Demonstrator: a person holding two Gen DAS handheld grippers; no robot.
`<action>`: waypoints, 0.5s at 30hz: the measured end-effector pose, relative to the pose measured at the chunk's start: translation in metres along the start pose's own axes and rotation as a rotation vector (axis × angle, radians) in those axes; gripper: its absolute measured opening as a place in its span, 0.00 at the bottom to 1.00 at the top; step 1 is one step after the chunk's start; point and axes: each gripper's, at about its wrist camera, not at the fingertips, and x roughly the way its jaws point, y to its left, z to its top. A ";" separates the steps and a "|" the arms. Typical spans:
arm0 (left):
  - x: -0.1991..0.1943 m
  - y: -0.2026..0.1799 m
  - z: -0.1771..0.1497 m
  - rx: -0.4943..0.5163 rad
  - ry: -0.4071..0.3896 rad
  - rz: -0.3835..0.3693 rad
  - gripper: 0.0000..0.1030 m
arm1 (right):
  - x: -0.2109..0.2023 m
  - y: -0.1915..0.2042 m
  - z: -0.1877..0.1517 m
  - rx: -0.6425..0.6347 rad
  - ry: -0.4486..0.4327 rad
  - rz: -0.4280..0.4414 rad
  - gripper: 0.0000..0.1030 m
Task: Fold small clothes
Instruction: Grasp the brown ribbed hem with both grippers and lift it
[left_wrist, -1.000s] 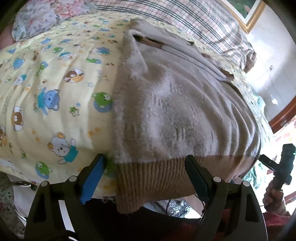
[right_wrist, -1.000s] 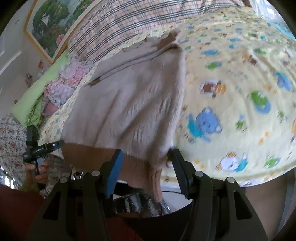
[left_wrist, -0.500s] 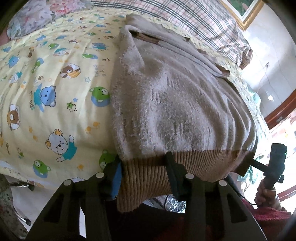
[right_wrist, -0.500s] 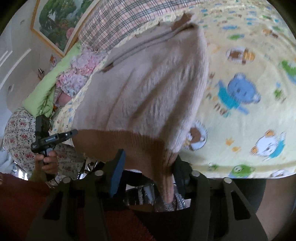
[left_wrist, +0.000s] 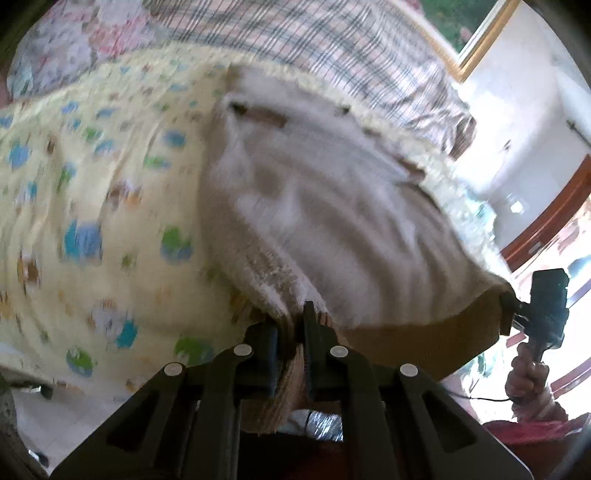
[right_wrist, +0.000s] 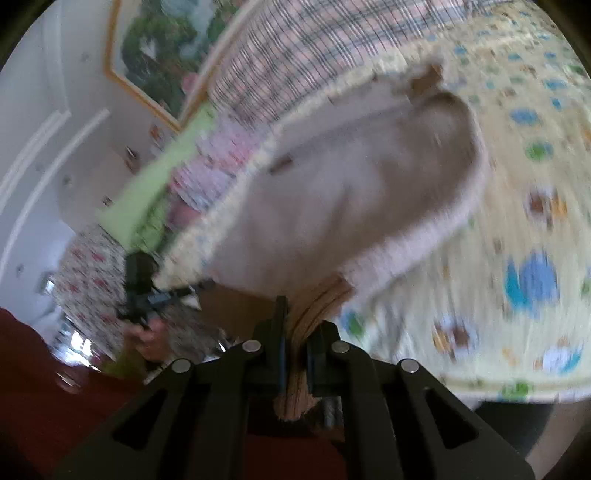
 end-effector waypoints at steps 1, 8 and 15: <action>-0.004 -0.005 0.009 0.006 -0.030 -0.007 0.08 | -0.002 0.002 0.006 0.005 -0.024 0.017 0.09; -0.017 -0.024 0.074 0.001 -0.199 -0.052 0.08 | -0.017 -0.007 0.070 0.040 -0.214 0.148 0.09; 0.001 -0.041 0.163 0.052 -0.316 -0.015 0.07 | -0.007 -0.024 0.162 0.033 -0.328 0.084 0.09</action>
